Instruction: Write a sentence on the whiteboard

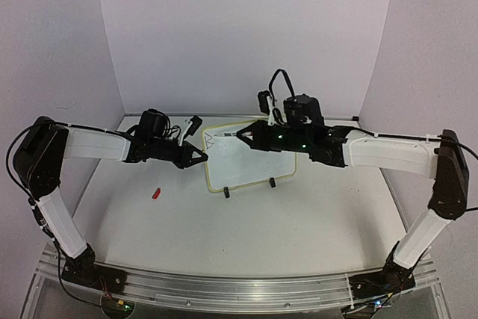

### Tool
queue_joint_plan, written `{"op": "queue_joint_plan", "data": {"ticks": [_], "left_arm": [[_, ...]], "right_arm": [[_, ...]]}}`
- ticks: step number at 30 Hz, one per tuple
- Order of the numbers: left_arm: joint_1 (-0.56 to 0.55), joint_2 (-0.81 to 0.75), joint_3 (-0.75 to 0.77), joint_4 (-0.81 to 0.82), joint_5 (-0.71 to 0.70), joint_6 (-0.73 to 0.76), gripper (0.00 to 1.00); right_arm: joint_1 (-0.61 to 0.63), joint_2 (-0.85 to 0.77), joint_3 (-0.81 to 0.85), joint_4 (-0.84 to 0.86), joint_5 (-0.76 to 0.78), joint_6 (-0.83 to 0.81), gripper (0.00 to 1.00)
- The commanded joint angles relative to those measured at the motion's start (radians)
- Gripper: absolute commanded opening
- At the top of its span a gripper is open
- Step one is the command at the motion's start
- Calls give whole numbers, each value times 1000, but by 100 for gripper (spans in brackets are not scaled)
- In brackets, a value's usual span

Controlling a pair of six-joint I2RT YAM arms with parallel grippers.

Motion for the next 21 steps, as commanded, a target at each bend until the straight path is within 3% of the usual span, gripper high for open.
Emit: {"op": "queue_joint_plan", "data": {"ticks": [1,21], "left_arm": [[2,-7,37,-43,-62,33,0],[2,4,40,-47,-66,38,0]], "right_arm": [[-7,-46,-14,-11,43,-26,0],[-16,59,64,-7,-8,-34,0]]}}
